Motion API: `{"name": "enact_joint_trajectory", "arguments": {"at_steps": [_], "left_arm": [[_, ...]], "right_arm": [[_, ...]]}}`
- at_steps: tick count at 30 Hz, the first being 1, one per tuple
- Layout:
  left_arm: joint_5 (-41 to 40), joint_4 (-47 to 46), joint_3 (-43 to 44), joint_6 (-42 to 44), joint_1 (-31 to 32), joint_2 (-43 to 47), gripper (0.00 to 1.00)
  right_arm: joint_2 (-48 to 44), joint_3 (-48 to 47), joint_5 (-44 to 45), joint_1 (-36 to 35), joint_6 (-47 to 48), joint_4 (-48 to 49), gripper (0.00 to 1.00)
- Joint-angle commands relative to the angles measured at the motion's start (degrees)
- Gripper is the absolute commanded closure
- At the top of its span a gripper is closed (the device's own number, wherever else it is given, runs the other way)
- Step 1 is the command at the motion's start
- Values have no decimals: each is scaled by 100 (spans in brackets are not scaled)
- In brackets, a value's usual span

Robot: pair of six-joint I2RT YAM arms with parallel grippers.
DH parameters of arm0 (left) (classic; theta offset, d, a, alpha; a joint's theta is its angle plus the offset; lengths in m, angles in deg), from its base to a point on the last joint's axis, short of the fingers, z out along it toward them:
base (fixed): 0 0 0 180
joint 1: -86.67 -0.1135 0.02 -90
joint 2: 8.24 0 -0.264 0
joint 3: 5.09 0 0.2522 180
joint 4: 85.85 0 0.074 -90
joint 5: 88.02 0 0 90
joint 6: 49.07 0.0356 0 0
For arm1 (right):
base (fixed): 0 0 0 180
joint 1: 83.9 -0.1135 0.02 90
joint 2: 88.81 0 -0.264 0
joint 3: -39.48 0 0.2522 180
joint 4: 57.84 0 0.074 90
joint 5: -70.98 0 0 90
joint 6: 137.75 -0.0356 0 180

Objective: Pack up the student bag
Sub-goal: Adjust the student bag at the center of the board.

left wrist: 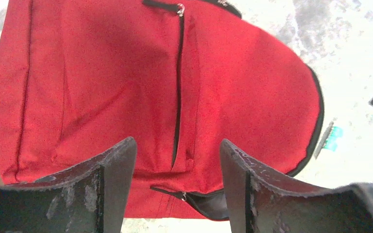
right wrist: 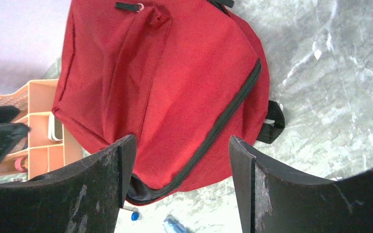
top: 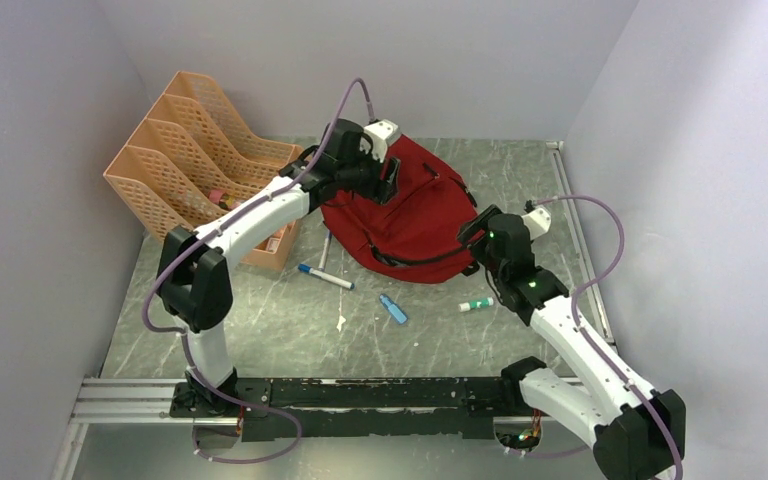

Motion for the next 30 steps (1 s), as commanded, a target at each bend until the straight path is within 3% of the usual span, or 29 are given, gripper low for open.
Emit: {"name": "enact_joint_trajectory", "arguments": {"at_steps": [1, 4, 8, 10, 17, 26, 30], "left_arm": [[-500, -87, -140, -287, 26, 33, 31], [-716, 58, -139, -492, -165, -155, 26], [-1073, 197, 129, -316, -234, -489, 7], [-1006, 251, 343, -139, -213, -671, 3], [-1525, 435, 1033, 676, 178, -1329, 3], [-2038, 400, 1511, 1015, 634, -1961, 3], [-2745, 483, 1814, 1182, 813, -2373, 5]], "right_arm": [[-95, -302, -40, 25, 325, -120, 27], [46, -469, -67, 26, 333, -245, 27], [414, -753, -175, 35, 146, -643, 26], [577, -898, -250, 35, 7, -894, 26], [531, -804, -349, 35, -400, -1428, 27], [225, -569, -401, 53, -437, -1562, 27], [114, -577, -371, 78, -432, -1692, 27]]}}
